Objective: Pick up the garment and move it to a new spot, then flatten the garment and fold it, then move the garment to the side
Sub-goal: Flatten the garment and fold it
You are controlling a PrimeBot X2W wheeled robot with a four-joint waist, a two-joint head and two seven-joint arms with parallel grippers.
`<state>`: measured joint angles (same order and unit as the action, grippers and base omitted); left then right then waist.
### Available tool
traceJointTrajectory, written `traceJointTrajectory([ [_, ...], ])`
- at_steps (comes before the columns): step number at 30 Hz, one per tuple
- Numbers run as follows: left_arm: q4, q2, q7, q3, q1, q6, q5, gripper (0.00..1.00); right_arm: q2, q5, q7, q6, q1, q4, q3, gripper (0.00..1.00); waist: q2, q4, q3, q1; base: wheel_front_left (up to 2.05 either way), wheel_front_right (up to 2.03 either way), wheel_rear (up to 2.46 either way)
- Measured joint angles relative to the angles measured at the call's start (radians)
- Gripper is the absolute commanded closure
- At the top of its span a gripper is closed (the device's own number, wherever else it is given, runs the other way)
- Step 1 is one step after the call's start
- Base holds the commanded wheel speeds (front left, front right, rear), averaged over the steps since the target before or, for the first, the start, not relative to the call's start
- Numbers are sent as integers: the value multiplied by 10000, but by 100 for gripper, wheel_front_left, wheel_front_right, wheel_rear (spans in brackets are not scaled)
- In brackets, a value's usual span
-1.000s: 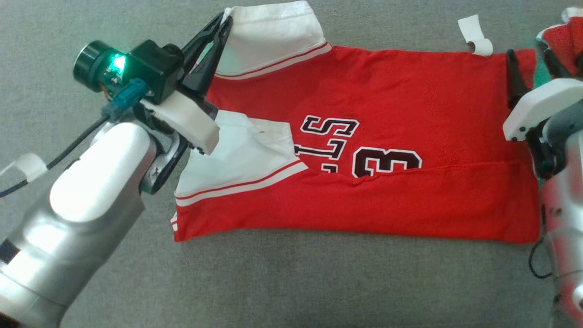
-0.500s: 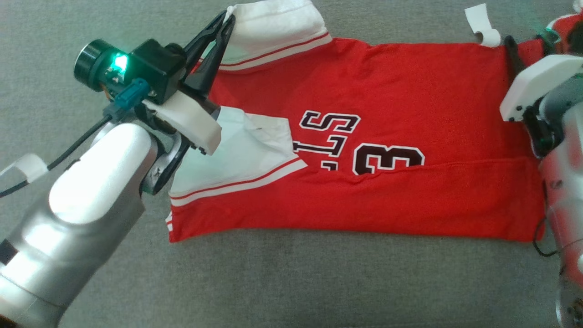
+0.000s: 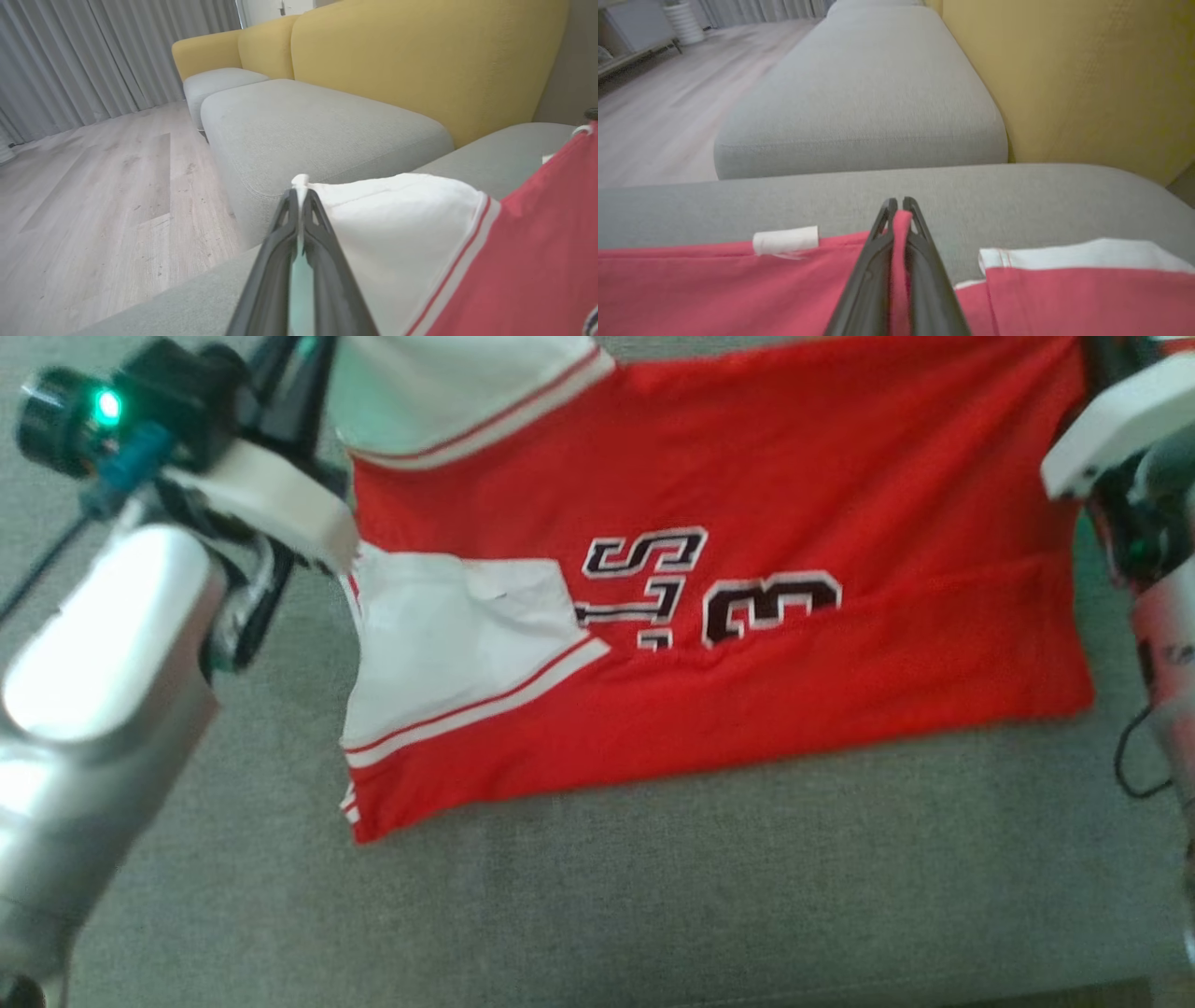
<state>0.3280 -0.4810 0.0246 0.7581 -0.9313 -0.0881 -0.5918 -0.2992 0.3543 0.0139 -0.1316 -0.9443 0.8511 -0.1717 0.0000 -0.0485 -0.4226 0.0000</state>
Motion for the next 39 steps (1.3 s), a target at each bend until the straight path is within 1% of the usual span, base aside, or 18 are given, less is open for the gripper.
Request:
traceJointTrajectory([
  [5,700,67,138,-46,-732,194,12,100,-326,734,-153,0,-470,-700,-598,100,0,-60,-160,0,0,0,0],
  [10,1810,414,579,-40,-1612,437,236,100,-573,1277,-435,0,-1065,-834,-853,100,0,-72,-360,1,0,0,0],
  [13,2640,679,989,-54,-2245,481,385,100,-594,1411,-675,0,-1475,-734,-1022,100,0,-66,-449,1,0,0,0],
  [17,3691,1032,1383,6,-3015,800,598,100,-600,1498,-959,0,-1844,-374,-1239,100,0,-13,-521,2,0,0,0],
  [23,4732,1542,1896,209,-3092,1233,663,100,-635,1931,-1210,0,-1835,92,-1774,100,0,103,-416,2,0,0,0],
  [27,4882,1634,2067,341,-2810,1402,663,100,-886,2376,-1212,0,-1611,209,-2194,100,0,193,-208,0,0,0,0],
  [31,4847,1636,2142,573,-2179,1530,663,100,-1185,2930,-1204,0,-1175,207,-2663,100,0,284,61,0,0,0,0],
  [32,4798,1618,2146,658,-1996,1599,665,100,-1273,3035,-1197,0,-1033,173,-2840,100,0,307,139,0,0,0,0],
  [35,4527,1557,2119,895,-1485,1620,665,100,-1611,3175,-1195,0,-626,48,-3348,100,0,381,361,-1,0,0,0],
  [36,4399,1519,2027,965,-1341,1693,665,100,-1707,3312,-1193,0,-511,29,-3450,100,0,405,430,-1,0,0,0],
  [39,3950,1340,1776,1179,-898,1714,665,100,-1944,3708,-1057,0,-179,-48,-3802,100,0,468,642,-1,0,0,0],
])
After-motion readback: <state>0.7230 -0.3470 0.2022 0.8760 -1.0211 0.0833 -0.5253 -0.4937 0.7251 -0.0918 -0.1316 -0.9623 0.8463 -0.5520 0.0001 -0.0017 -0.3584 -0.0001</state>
